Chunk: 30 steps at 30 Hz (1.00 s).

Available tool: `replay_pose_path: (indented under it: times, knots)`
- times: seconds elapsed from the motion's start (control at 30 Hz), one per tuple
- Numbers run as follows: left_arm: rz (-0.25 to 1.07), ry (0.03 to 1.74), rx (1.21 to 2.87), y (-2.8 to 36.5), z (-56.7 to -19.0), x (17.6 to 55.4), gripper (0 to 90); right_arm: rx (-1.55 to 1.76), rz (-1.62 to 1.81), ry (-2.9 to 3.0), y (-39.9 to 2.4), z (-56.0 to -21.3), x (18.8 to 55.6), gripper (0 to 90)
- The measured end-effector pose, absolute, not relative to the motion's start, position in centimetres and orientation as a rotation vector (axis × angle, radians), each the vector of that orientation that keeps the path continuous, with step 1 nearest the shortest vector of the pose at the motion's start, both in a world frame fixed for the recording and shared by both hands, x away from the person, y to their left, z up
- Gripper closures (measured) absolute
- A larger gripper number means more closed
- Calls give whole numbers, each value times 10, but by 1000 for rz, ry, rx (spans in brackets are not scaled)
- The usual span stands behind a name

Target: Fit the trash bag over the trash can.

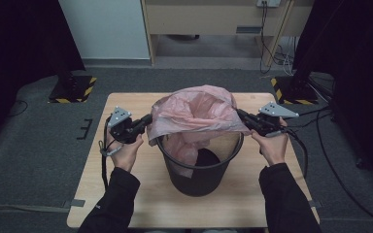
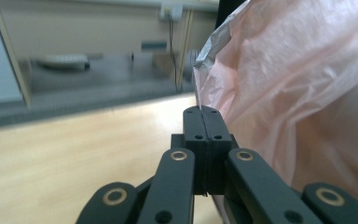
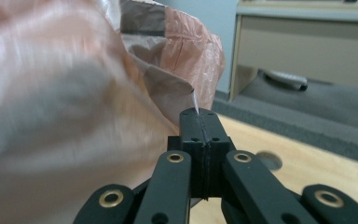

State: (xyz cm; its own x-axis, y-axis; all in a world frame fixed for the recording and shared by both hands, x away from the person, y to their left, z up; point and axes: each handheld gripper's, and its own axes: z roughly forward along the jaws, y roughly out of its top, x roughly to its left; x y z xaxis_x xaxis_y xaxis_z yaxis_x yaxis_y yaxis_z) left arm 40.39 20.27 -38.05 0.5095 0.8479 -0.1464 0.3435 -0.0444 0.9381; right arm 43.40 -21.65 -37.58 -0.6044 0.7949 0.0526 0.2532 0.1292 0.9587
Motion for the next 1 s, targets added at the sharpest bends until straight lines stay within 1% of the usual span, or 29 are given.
replay_pose_path:
  times: [0.13,0.23,0.5,0.57,0.63,0.67,0.7,0.77,0.8,0.83,0.87,0.9,1.0]
  knots:
    - [526,1065,1668,202,-386,399,900,1029,1465,1966,-221,-386,431,900]
    - [549,1113,1724,203,-388,397,900,1051,1431,1991,-225,-391,429,900]
    - [468,1180,1793,211,-393,399,900,1091,1311,2056,-232,-397,428,900]
    - [463,1172,1784,213,-393,398,900,1097,1303,2073,-231,-397,428,900]
    - [464,1155,1721,216,-392,393,894,1104,1303,2080,-232,-395,427,898]
    - [460,1140,1663,219,-391,391,861,1102,1316,2072,-232,-395,426,885]
    - [468,1121,1605,222,-391,387,764,1111,1345,2047,-234,-394,425,813]
    - [493,1063,1491,229,-387,380,632,1121,1393,1981,-237,-390,422,718]
    - [508,1047,1446,232,-384,375,588,1120,1438,1939,-239,-388,420,664]
    - [542,1022,1416,235,-381,370,560,1115,1474,1892,-242,-385,418,594]
    - [566,997,1388,237,-377,365,542,1119,1511,1847,-244,-382,416,575]
    - [581,976,1364,239,-374,359,518,1125,1546,1805,-246,-379,413,538]
    - [615,887,1348,242,-363,342,492,1094,1587,1731,-252,-368,405,497]
